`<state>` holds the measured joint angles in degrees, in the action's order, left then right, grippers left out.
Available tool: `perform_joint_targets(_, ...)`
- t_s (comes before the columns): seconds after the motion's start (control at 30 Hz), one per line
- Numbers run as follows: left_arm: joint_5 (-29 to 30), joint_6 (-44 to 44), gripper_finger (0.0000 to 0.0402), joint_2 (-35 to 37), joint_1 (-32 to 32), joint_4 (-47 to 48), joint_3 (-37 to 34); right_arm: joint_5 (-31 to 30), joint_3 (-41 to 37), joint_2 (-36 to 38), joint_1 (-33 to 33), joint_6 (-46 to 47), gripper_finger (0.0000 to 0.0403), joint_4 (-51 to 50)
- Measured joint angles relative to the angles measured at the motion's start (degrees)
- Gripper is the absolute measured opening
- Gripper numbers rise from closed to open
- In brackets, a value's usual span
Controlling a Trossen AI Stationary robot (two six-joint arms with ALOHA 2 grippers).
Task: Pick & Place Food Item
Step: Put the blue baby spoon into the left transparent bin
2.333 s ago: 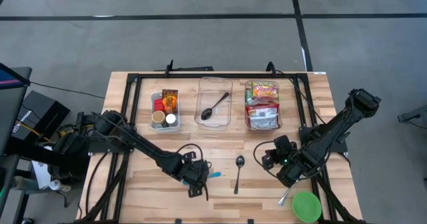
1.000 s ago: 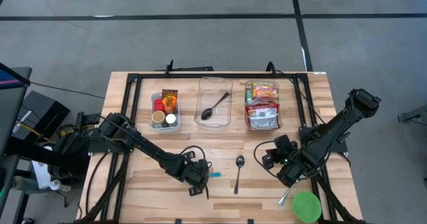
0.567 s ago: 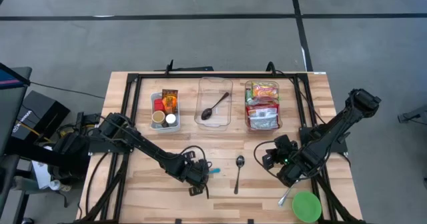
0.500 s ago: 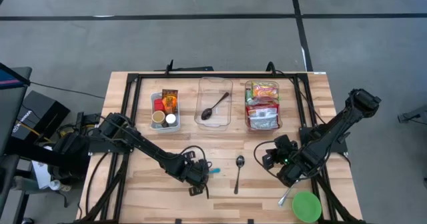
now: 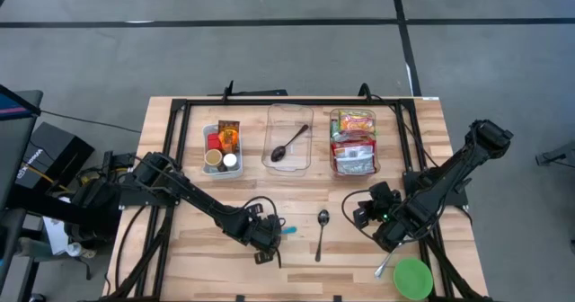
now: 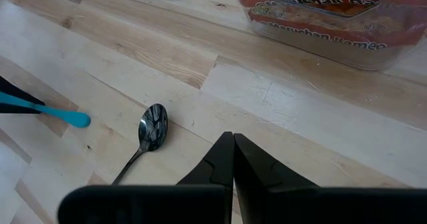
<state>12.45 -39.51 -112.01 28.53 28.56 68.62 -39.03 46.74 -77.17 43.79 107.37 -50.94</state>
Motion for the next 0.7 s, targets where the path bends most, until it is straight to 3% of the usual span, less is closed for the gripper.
perform_joint_targets(0.33, -0.91, 0.08, 0.0027, 2.15, 0.01, 0.14, -0.26, 0.00, 0.00, 0.00, 0.00, 0.02, 0.0000, -0.04)
perform_joint_targets(0.7, 0.03, 0.20, 0.0026, 19.74, -0.09, -3.26, -0.11, 0.00, 0.00, 0.00, 0.00, 0.00, 0.0000, -0.46)
